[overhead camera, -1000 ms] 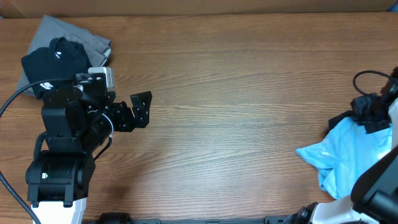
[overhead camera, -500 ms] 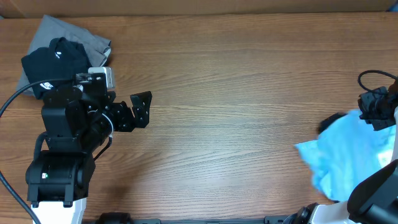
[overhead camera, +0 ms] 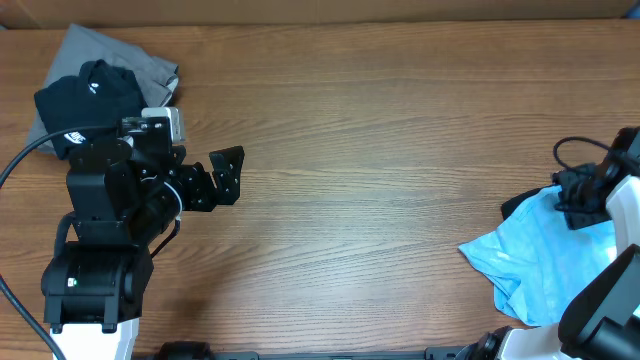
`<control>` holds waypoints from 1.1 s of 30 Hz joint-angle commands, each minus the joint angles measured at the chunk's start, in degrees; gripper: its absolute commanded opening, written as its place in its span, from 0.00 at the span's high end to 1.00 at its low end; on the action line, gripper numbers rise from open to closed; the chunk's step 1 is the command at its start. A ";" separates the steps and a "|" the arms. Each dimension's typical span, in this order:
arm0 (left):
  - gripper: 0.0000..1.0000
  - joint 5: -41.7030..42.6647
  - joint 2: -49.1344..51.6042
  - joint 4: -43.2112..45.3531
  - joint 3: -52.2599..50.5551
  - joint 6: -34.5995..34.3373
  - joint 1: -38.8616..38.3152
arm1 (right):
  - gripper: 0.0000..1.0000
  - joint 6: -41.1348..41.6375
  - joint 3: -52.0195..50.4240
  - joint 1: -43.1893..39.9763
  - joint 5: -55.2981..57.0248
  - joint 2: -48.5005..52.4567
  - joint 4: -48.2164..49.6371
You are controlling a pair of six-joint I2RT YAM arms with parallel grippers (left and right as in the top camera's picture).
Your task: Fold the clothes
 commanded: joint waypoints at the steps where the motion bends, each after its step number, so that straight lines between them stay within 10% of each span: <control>1: 0.00 0.24 0.15 0.66 1.20 0.66 -0.37 | 0.35 3.54 -4.76 -0.07 -0.04 -0.68 8.02; 17: 0.00 0.46 0.46 0.92 1.20 0.66 -0.37 | 0.36 -2.75 -6.19 1.20 -8.57 3.85 6.86; 19: 0.00 0.48 0.46 0.96 1.20 0.66 -0.37 | 0.44 -2.75 -6.19 1.18 -8.39 3.85 6.93; 23: 0.00 0.48 0.46 0.94 1.20 0.66 -0.37 | 0.92 -2.10 -5.99 1.16 -7.34 3.76 6.21; 33: 0.00 0.48 0.46 0.90 1.20 0.66 -0.37 | 0.96 -2.71 1.99 0.20 -7.32 -0.09 -3.69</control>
